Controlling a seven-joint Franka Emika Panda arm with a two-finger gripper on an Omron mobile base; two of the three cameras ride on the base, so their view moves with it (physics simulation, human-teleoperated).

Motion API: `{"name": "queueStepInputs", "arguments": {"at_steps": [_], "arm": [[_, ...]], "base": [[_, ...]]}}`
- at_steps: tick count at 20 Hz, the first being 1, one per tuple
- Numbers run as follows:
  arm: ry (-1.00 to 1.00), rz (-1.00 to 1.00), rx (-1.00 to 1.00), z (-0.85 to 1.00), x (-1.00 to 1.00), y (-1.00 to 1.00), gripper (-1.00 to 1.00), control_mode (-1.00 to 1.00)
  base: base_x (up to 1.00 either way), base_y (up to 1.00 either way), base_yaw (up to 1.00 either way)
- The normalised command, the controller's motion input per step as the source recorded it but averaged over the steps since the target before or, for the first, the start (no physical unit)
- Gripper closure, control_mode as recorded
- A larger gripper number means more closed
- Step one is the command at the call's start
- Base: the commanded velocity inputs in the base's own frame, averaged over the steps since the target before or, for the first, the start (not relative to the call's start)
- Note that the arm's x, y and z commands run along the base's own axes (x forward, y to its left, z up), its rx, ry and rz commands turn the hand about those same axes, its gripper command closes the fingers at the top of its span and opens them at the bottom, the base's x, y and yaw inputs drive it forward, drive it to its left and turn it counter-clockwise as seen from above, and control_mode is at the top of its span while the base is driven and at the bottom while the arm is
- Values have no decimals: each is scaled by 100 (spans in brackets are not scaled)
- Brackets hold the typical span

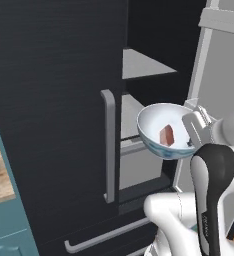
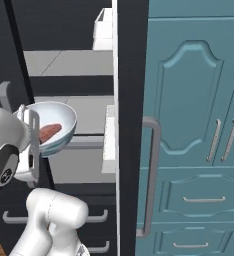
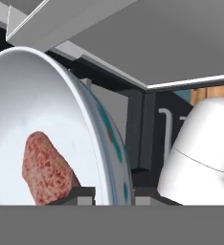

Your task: Place one of the steaks on the plate and the other in the bowl. Then place the bowl in the fridge.

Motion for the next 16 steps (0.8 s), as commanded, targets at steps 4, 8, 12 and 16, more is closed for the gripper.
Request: {"name": "queueStepInputs", "arguments": {"at_steps": [4,8,12,16], "arm": [[-11,-15,0,23,13,-18,100,-100],[-23,-5,4,46,16,-9,100,-100],[-21,0,5,49,33,-3,100,-100],[-14,0,0,42,54,0,100,-100]], "base": [[0,0,0],[0,0,0],[0,0,0],[0,0,0]]}}
